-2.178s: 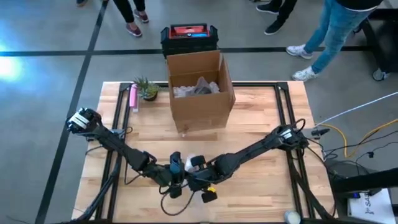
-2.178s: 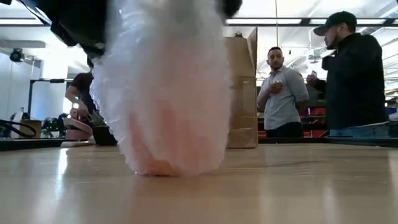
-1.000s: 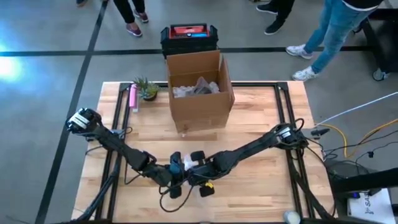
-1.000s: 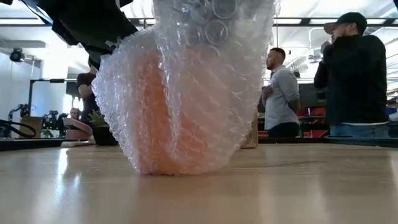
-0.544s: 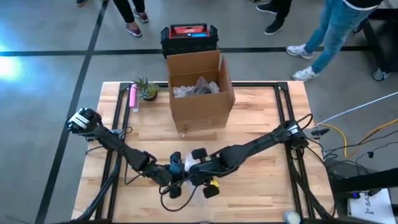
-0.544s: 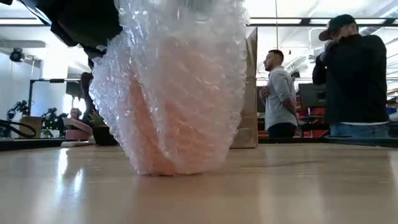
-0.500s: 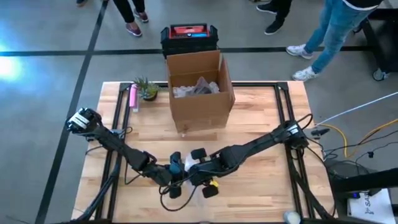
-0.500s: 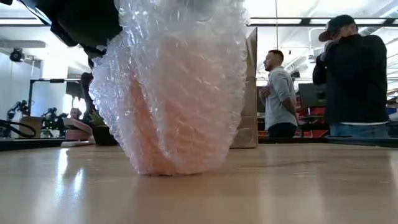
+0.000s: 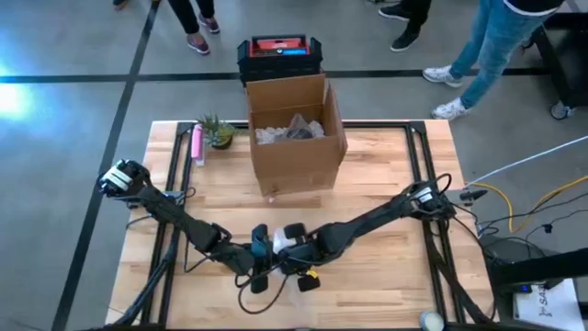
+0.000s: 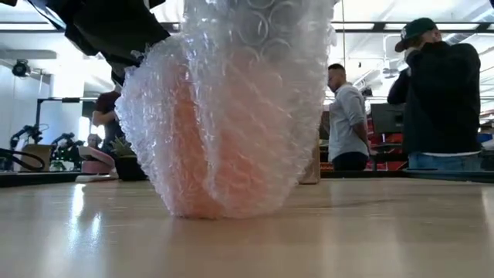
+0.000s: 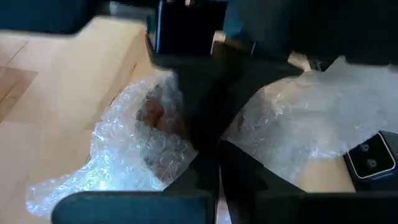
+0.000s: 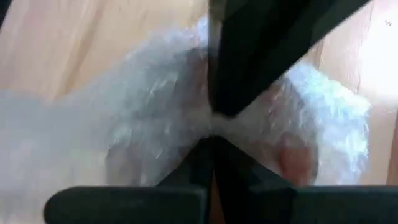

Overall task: Wrap mug
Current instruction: Wrap the orange mug with transparent bubble wrap

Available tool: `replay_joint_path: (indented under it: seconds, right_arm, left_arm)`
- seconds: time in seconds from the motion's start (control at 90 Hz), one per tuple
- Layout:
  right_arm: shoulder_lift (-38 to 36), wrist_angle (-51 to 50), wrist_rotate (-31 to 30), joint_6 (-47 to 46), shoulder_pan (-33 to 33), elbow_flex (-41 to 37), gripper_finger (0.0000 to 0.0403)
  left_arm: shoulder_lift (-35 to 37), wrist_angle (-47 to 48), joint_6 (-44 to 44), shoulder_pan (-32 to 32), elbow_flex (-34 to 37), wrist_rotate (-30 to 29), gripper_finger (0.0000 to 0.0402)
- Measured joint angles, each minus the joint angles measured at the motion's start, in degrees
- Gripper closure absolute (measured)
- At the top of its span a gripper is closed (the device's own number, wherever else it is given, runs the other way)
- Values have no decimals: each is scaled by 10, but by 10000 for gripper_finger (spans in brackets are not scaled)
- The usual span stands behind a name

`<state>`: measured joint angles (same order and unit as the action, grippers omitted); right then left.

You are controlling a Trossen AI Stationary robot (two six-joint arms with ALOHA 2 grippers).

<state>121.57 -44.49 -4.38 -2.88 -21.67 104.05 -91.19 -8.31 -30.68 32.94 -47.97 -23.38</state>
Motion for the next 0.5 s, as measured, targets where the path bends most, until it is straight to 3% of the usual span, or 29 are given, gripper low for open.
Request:
replay_joint_path:
  seconds: [0.178,0.3,0.5]
  right_arm:
    - [-42,-6,7,7,-16,24,403]
    - [-33,7,49,9,-28,11,403]
    - [7,37,14,11,-27,2,403]
  left_arm:
    - [0,3,0,0,0,2,402]
    - [0,3,0,0,0,2,402]
    - [0,4,2,0,0,1,402]
